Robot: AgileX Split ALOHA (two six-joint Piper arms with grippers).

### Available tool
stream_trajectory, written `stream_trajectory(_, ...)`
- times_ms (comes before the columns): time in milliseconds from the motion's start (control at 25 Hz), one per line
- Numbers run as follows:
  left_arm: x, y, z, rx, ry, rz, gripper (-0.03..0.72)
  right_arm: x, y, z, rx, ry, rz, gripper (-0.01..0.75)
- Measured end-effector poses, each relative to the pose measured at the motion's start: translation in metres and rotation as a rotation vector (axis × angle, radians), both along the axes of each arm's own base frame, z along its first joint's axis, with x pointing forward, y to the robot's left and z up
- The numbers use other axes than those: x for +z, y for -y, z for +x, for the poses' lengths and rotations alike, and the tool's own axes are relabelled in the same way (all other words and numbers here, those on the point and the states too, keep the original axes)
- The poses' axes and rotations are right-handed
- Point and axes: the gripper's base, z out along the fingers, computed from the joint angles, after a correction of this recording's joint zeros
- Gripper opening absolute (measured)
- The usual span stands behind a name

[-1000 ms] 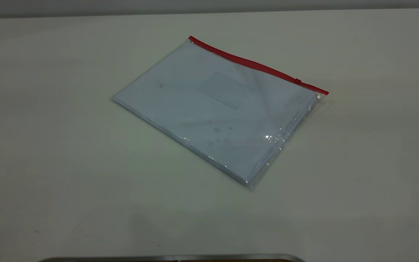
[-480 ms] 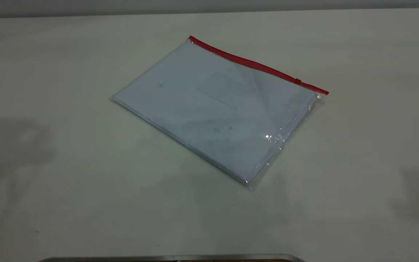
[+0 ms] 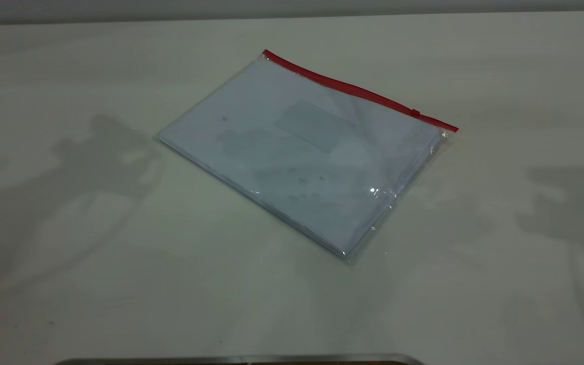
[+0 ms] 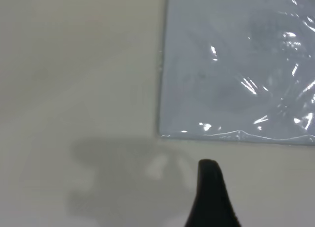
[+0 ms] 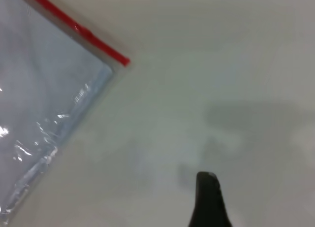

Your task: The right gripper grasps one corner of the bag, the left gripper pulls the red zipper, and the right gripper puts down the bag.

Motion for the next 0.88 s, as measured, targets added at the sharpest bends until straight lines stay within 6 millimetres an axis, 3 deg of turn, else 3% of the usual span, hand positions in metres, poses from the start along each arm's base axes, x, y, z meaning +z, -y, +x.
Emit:
stream_trajectory(200,-0.022,0.023,0.012,-0.061,-0.042,0.009,0.586,-0.038,-0.002,0.021,0.024,-0.107,0.023,0.578)
stream_trajectory(360,-0.031,0.036,0.013,-0.094,-0.060,0.013,0.586,-0.058,-0.007,0.038,0.089,-0.158,0.055,0.578)
stream_trajectory(640,-0.030,0.038,0.014,-0.099,-0.053,0.013,0.586,-0.080,-0.022,0.068,0.262,-0.135,0.177,0.578)
stream_trajectory(880,-0.030,0.038,0.014,-0.093,-0.055,0.010,0.586,-0.110,-0.034,0.077,0.353,-0.060,0.308,0.578)
